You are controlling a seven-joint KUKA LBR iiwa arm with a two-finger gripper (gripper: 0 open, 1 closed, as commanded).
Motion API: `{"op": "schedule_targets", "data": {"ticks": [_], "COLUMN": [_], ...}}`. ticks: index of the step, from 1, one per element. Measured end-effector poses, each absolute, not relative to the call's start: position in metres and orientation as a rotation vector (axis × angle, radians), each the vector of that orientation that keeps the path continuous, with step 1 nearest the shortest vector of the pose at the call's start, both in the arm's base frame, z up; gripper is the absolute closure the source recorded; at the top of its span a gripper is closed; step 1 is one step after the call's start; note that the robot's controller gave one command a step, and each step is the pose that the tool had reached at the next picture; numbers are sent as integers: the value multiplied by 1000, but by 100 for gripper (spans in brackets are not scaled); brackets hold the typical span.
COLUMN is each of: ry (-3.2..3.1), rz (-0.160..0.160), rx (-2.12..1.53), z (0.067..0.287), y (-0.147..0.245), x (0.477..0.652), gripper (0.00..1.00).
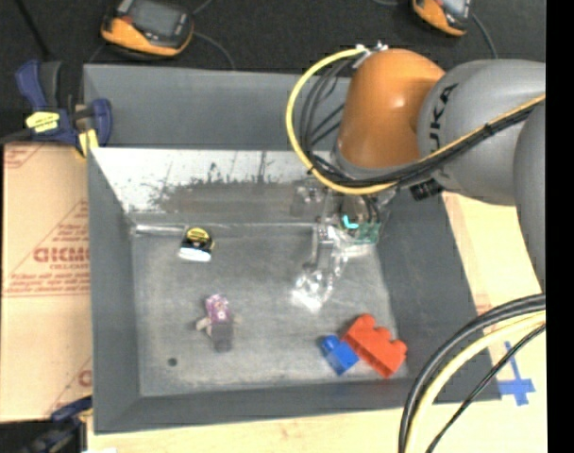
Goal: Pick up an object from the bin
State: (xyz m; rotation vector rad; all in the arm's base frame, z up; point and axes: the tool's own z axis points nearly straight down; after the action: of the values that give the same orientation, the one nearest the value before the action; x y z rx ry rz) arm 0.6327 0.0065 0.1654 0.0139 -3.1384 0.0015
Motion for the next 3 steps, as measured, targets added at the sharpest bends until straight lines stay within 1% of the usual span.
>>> {"op": "schedule_targets", "data": {"ticks": [1, 2, 3], "ry": [-3134, -3024, -3046], "rz": [0, 9, -3], "rx": [219, 879, 781], "z": [68, 103, 109], "y": [-35, -118, -75], "x": [573, 622, 598], "gripper": [0, 0, 0]}}
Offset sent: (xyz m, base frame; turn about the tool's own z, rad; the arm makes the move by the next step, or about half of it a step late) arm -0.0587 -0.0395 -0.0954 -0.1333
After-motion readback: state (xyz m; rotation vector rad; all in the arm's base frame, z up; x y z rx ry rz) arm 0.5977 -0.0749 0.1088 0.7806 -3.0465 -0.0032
